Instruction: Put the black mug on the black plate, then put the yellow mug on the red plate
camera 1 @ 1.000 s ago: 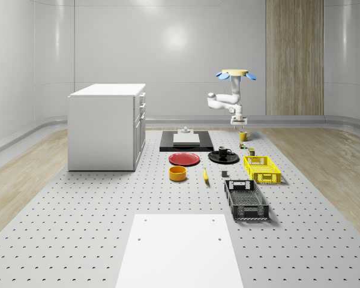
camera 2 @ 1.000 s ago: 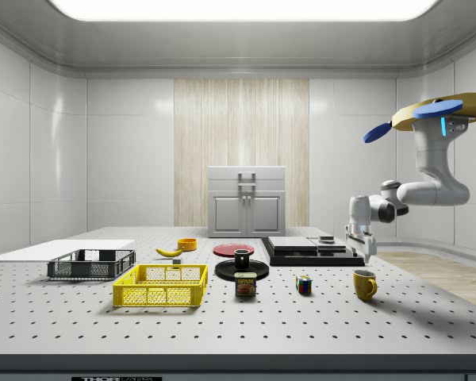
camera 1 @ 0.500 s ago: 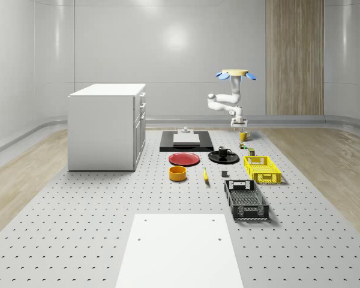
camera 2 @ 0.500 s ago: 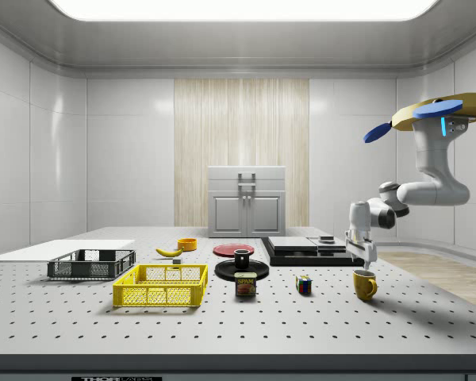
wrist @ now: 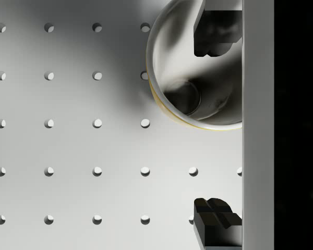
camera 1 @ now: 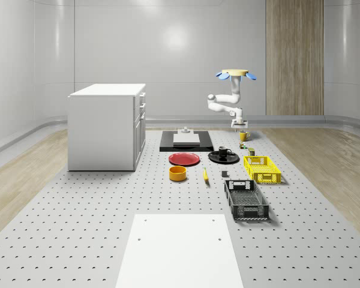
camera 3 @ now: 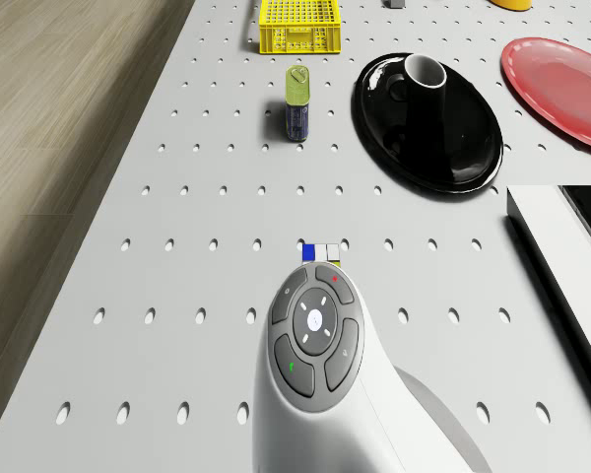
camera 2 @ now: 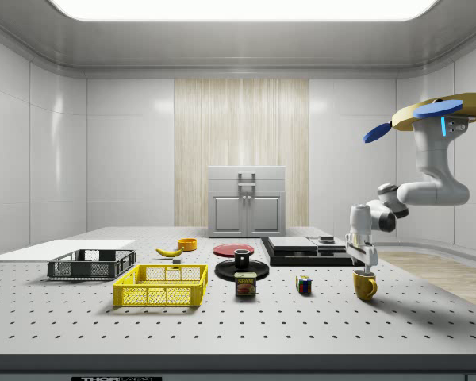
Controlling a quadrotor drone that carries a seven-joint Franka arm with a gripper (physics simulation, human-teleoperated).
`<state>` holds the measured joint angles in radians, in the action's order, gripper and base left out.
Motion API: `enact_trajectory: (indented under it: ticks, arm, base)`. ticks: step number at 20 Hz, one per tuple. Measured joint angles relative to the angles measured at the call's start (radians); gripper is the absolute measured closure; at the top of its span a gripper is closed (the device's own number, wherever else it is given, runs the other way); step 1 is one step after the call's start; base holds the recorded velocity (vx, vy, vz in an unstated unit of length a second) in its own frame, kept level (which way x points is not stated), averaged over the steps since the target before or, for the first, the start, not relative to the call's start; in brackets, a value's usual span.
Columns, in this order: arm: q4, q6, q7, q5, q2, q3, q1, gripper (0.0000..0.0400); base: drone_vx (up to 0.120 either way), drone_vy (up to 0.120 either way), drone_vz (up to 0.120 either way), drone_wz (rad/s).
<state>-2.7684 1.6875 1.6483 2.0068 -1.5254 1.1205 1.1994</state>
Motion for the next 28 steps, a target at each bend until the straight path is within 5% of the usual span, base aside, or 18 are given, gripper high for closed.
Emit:
enact_trajectory:
  ticks: [16,19,21,28]
  arm:
    - [0.046,0.0,-0.002,0.031,0.031,-0.027,0.034,0.0]
    - [0.048,0.0,-0.003,0.036,0.034,-0.031,0.034,0.0141]
    - [0.049,-0.001,-0.004,0.038,0.036,-0.033,0.033,0.02]
    - [0.05,-0.005,-0.006,0.043,0.042,-0.035,0.031,0.0274]
  base:
    - [0.0,0.0,0.0,0.0]
    - [0.0,0.0,0.0,0.0]
    - [0.0,0.0,0.0,0.0]
    - [0.0,0.0,0.0,0.0]
